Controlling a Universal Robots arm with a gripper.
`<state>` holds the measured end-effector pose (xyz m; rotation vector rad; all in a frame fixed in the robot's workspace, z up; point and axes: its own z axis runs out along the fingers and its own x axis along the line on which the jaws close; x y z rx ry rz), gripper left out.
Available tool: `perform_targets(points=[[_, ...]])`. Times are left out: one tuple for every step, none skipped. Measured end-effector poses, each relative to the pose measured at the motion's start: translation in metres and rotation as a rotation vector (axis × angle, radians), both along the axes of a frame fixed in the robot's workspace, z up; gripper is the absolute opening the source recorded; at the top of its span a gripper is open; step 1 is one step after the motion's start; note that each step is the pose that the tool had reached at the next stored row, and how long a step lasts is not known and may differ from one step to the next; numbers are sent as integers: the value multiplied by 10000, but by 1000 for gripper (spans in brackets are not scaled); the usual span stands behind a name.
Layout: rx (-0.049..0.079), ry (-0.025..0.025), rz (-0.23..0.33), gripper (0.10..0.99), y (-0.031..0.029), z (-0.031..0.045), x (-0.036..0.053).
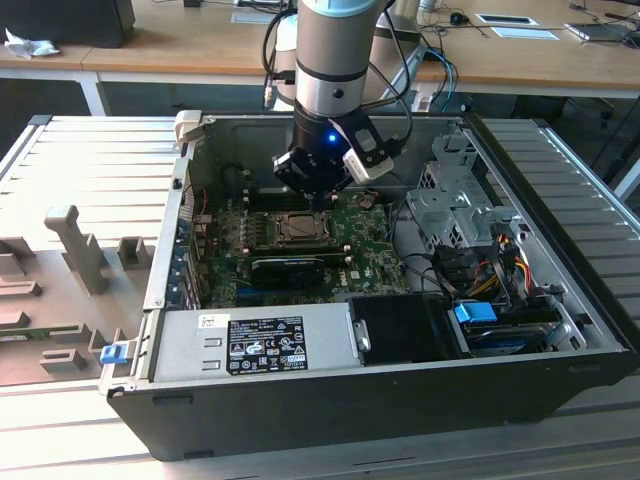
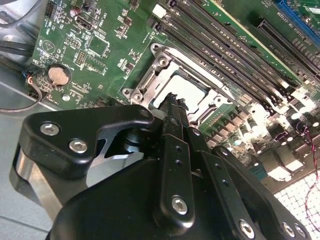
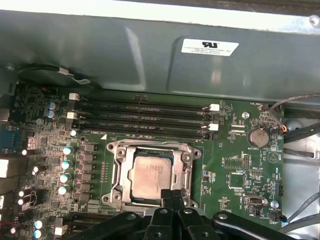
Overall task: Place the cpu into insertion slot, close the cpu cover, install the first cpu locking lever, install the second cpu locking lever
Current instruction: 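Install the second cpu locking lever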
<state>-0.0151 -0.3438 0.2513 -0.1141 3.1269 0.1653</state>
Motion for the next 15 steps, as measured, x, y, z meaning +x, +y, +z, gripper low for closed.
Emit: perform_targets(points=[[0,0,0,106,-4,0,0],[0,0,0,106,-11,0,0],[1,0,-1,106,-18,0,0],[0,0,0,106,-24,0,0],[0,0,-1,106,-28,0,0],[0,0,0,106,-35,0,0],[0,0,0,106,-41,0,0],[0,1,0,106,-45,0,0],[0,0,0,106,-48,0,0],[0,0,-1,106,-53,0,0],[0,0,0,106,-55,0,0],[1,0,0,106,-59,0,0],[0,0,-1,106,-62,0,0],[0,0,0,106,-64,0,0],[0,0,-1,106,-69,0,0]])
